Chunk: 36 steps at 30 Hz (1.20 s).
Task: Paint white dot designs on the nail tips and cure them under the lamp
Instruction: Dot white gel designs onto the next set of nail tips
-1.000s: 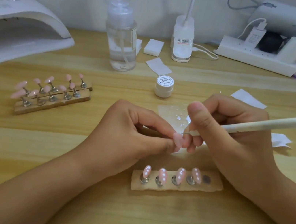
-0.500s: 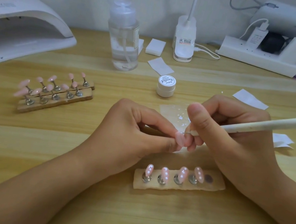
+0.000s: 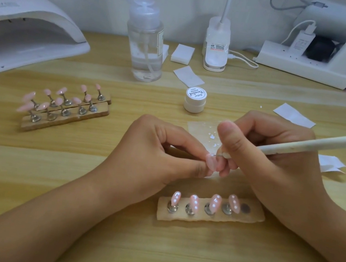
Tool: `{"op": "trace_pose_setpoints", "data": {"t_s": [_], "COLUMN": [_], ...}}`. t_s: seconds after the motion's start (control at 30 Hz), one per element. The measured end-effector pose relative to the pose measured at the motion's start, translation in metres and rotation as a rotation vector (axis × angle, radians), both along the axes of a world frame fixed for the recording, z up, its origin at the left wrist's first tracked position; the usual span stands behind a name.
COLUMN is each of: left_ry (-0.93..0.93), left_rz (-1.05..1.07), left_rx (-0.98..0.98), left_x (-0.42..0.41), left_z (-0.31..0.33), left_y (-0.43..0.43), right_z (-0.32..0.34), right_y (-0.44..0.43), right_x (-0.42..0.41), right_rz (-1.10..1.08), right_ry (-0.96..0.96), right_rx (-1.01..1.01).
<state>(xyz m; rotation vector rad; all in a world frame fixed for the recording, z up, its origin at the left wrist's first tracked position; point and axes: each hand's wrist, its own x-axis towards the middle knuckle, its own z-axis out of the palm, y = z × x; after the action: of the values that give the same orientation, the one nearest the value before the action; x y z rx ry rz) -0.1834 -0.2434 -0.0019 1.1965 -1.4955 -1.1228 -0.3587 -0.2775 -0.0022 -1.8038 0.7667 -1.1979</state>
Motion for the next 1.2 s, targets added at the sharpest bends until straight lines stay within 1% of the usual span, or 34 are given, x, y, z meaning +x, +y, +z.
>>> {"op": "trace_pose_setpoints", "data": {"t_s": [0.37,0.5,0.73,0.83,0.97,1.03,1.2], "left_ry": [-0.002,0.003,-0.002,-0.009,-0.025,-0.034,-0.042], "left_rz": [0.002,0.013,0.022,0.02,0.026,0.024,0.016], "left_rx": [-0.007,-0.017,-0.011,-0.011,0.0,0.0,0.004], "left_x": [0.0,0.001,0.002,0.002,0.001,0.001,0.001], "left_z": [0.0,-0.001,-0.003,-0.003,-0.002,-0.002,-0.001], "left_y": [0.0,0.0,-0.001,-0.001,0.0,0.0,0.0], "right_z": [-0.002,-0.002,0.012,0.014,0.004,-0.001,-0.007], "right_y": [-0.001,-0.002,-0.013,-0.025,-0.036,-0.039,-0.046], "right_x": [-0.001,-0.002,-0.013,-0.021,-0.028,-0.03,-0.03], "right_rz": [0.007,-0.011,-0.183,-0.262,-0.312,-0.313,-0.33], "right_ry": [-0.004,-0.098,-0.229,-0.106,0.184,0.244,0.324], "right_rx": [-0.008,0.017,-0.012,-0.025,-0.093,-0.096,-0.138]}}
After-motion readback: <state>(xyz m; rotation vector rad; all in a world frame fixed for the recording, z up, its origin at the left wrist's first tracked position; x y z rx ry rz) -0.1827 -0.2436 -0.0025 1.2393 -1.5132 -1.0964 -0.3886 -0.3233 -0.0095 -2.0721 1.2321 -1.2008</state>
